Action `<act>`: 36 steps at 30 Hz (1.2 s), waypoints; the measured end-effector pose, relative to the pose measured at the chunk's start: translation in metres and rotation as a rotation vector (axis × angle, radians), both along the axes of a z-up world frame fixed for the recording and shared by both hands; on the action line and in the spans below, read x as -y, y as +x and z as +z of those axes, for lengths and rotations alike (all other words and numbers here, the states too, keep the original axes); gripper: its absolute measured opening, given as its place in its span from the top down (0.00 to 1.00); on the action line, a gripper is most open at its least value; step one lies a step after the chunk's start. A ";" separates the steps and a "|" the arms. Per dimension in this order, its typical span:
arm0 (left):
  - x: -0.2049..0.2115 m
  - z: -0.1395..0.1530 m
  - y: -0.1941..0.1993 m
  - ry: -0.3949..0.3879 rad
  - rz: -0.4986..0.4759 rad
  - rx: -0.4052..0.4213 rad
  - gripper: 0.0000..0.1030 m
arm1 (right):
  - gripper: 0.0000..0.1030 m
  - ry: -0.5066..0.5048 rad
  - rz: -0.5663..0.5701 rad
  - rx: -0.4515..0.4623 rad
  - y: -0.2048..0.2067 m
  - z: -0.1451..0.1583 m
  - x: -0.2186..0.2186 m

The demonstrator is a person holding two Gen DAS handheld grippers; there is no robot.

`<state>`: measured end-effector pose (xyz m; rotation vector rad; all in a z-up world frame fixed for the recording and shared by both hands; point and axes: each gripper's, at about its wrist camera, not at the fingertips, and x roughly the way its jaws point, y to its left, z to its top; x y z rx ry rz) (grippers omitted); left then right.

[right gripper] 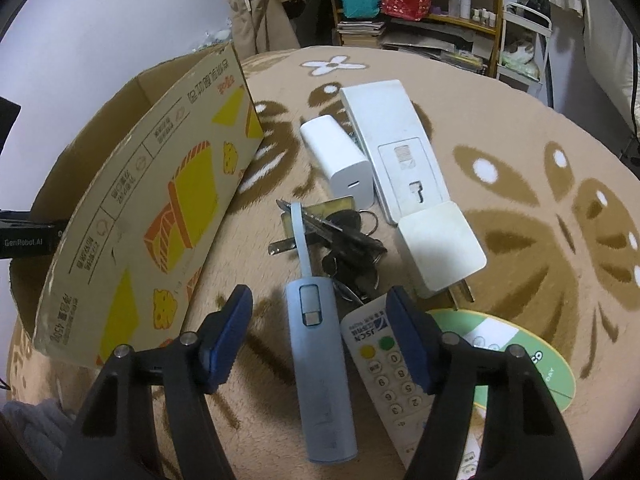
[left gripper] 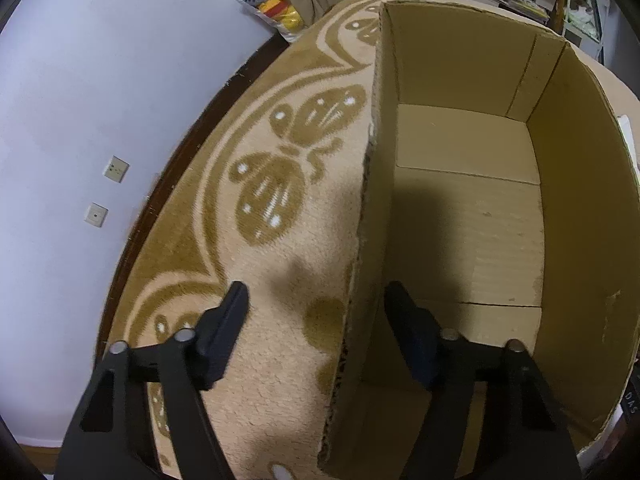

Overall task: Organize rigid objects
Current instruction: 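Grasp the cardboard box wall with the left tool while the right tool approaches the power bank, then close the right tool on the light blue power bank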

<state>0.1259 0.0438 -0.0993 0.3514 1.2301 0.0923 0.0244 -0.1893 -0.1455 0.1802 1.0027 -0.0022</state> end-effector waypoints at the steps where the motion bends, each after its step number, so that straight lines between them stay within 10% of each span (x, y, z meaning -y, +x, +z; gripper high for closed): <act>1: 0.000 -0.001 -0.001 -0.010 0.002 -0.006 0.50 | 0.29 0.001 0.002 -0.003 0.000 0.000 0.000; 9: 0.011 -0.013 -0.008 -0.046 -0.020 -0.050 0.82 | 0.40 0.032 0.021 -0.027 0.001 -0.003 -0.006; 26: 0.009 -0.011 -0.008 -0.061 -0.006 -0.051 0.83 | 0.49 0.030 0.066 -0.119 0.006 -0.027 -0.017; 28: 0.010 -0.011 -0.008 -0.055 -0.008 -0.053 0.83 | 0.68 -0.026 0.083 -0.108 0.005 -0.026 -0.023; 36: 0.011 -0.012 -0.007 -0.052 -0.006 -0.055 0.83 | 0.72 -0.096 0.054 -0.042 0.004 -0.016 -0.024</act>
